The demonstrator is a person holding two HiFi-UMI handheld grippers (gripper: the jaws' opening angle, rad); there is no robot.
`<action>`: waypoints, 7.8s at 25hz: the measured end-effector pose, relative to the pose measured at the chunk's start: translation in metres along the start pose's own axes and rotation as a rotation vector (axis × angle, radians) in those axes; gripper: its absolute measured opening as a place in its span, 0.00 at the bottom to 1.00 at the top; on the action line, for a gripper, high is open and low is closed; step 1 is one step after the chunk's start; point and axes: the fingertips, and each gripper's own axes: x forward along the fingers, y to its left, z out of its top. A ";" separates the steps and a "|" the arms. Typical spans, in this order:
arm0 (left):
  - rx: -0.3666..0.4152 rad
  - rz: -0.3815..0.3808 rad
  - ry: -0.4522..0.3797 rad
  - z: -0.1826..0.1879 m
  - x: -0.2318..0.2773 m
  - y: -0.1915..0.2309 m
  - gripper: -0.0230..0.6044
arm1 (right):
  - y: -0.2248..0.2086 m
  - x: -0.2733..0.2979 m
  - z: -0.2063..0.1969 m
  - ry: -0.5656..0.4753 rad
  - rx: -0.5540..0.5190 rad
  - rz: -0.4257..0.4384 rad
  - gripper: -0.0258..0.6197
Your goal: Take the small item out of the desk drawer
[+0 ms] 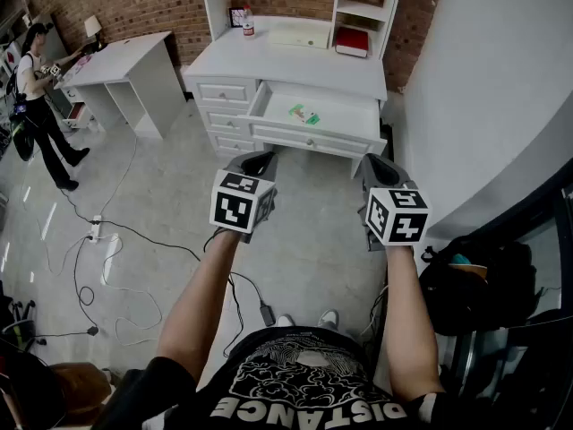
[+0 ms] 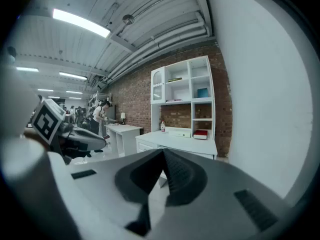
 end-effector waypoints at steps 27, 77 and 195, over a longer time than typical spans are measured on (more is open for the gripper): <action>0.011 -0.006 0.014 -0.003 0.013 0.041 0.05 | 0.024 0.041 0.000 0.042 -0.029 0.028 0.29; -0.030 0.162 0.124 0.029 0.248 0.129 0.05 | -0.103 0.296 -0.004 0.162 -0.029 0.287 0.54; -0.019 -0.162 0.228 -0.006 0.499 0.328 0.05 | -0.101 0.603 -0.144 0.815 -0.149 0.217 0.59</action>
